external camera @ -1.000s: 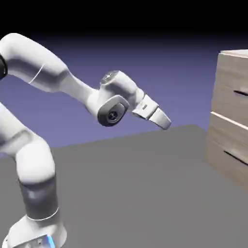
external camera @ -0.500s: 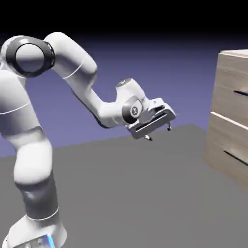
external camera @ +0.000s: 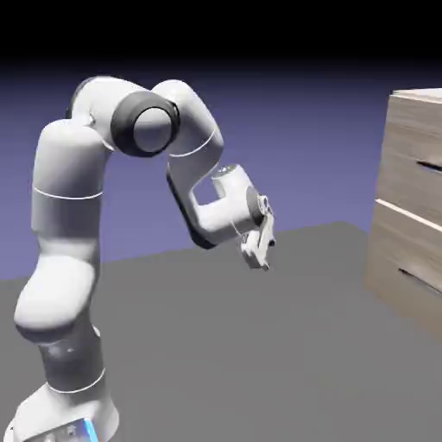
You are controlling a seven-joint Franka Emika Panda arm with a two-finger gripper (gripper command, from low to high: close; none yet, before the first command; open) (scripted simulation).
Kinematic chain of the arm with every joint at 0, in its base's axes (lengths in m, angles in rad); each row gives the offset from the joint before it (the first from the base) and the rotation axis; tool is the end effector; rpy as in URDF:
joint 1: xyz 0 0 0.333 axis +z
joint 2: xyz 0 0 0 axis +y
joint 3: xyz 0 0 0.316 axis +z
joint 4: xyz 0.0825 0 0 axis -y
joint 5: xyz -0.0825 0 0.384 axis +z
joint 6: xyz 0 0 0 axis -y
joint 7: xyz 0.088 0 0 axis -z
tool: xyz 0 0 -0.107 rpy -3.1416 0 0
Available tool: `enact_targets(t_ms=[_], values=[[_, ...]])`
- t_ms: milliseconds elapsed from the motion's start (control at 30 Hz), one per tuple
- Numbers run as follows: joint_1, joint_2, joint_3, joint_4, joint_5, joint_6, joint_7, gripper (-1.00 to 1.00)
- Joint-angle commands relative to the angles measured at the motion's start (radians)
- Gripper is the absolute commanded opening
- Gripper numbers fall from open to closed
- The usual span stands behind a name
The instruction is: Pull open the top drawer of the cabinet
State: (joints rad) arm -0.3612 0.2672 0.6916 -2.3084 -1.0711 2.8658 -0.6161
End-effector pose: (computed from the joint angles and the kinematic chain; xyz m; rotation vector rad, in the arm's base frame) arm 0.4898 0.2192 0.2839 1.6191 2.2205 0.4616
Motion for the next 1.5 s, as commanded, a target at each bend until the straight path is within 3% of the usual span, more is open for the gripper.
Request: enact_targets(t_ms=[0, 1467], values=[[-0.012, 0.027, 0.022, 0.016, -0.034, -0.005, -0.044, 0.00], [-0.538, 1.207, 0.997, 0.723, -1.545, -0.247, -1.957, 0.00]])
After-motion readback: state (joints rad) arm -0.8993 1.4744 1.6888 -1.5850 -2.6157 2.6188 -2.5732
